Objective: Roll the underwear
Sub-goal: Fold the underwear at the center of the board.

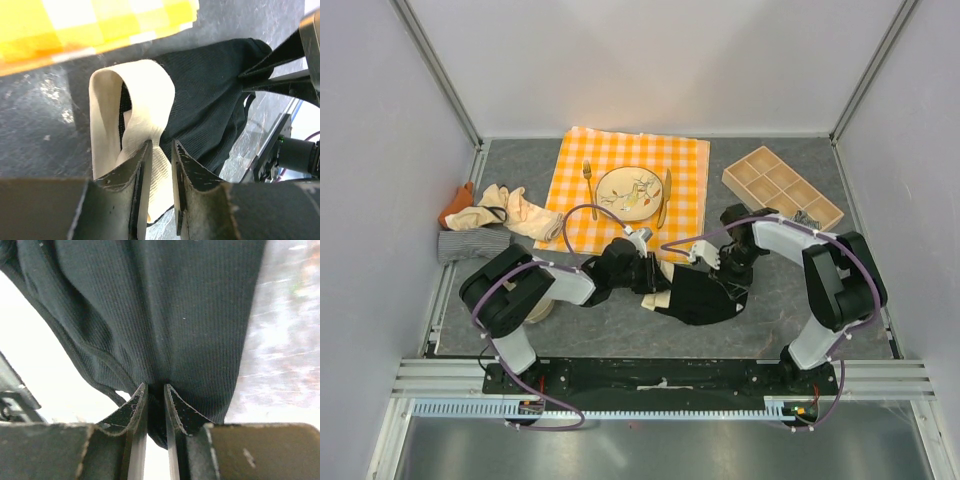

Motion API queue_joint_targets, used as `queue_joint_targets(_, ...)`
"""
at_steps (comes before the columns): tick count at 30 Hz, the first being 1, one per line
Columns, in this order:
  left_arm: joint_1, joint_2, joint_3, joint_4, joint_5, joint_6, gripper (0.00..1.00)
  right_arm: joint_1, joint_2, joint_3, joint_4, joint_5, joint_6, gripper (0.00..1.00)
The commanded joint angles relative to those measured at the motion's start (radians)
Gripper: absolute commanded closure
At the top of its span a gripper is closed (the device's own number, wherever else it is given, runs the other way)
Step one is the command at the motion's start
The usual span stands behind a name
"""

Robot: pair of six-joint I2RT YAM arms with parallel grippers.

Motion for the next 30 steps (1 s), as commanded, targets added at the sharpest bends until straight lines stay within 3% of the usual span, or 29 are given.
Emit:
queue_joint_targets(1,0.023,-0.014,-0.027,-0.067,-0.101,0.009,0.69,-0.013,0.088,0.097,0.162,0.116,-0.001,0.73)
queue_joint_targets(6,0.023,-0.111,-0.053,-0.036,-0.090,0.004,0.67,-0.022,0.091,0.142,0.101,0.077,-0.075,0.67)
queue_joint_targets(10,0.023,-0.252,-0.102,-0.031,-0.084,0.030,0.65,-0.021,-0.016,0.153,-0.006,-0.058,-0.142,0.60)
queue_joint_targets(17,0.025,-0.497,-0.113,-0.226,-0.133,0.108,0.63,0.009,-0.187,0.148,-0.092,-0.239,-0.188,0.53)
queue_joint_targets(19,0.026,-0.546,-0.148,-0.254,-0.150,0.105,0.63,0.053,-0.236,0.119,-0.057,-0.264,-0.162,0.50)
queue_joint_targets(24,0.026,-0.679,-0.279,-0.230,-0.170,0.036,0.63,0.240,-0.311,-0.009,0.220,-0.209,-0.049,0.43)
queue_joint_targets(30,0.026,-0.688,-0.389,-0.183,-0.182,-0.042,0.63,0.416,-0.192,0.030,0.383,-0.091,0.074,0.44)
